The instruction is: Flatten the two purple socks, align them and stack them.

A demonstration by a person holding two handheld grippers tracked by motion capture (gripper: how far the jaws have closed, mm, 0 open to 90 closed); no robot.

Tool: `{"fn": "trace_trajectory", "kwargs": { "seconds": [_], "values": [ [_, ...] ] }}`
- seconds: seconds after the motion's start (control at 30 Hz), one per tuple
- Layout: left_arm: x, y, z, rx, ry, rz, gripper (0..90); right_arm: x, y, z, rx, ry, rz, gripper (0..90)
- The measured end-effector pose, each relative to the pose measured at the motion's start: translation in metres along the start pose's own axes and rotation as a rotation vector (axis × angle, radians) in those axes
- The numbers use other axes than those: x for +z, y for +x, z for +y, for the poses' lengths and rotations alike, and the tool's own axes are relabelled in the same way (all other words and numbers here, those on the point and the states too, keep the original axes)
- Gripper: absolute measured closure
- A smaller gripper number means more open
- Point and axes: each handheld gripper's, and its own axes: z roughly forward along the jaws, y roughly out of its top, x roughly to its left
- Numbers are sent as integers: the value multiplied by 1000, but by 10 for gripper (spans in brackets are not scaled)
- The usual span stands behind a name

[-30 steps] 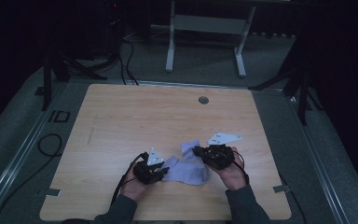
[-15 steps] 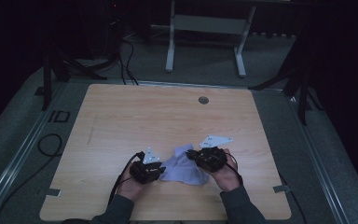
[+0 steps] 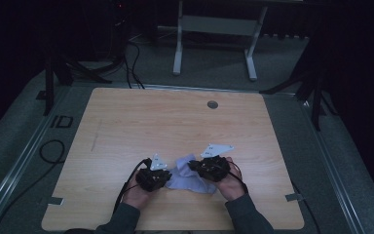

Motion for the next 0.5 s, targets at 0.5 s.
{"fn": "trace_trajectory", "kwargs": {
  "seconds": [0.5],
  "values": [
    [1,-2,0,-2,-4,-7,816,23,7,-4,-40,51,67,845]
  ]
}}
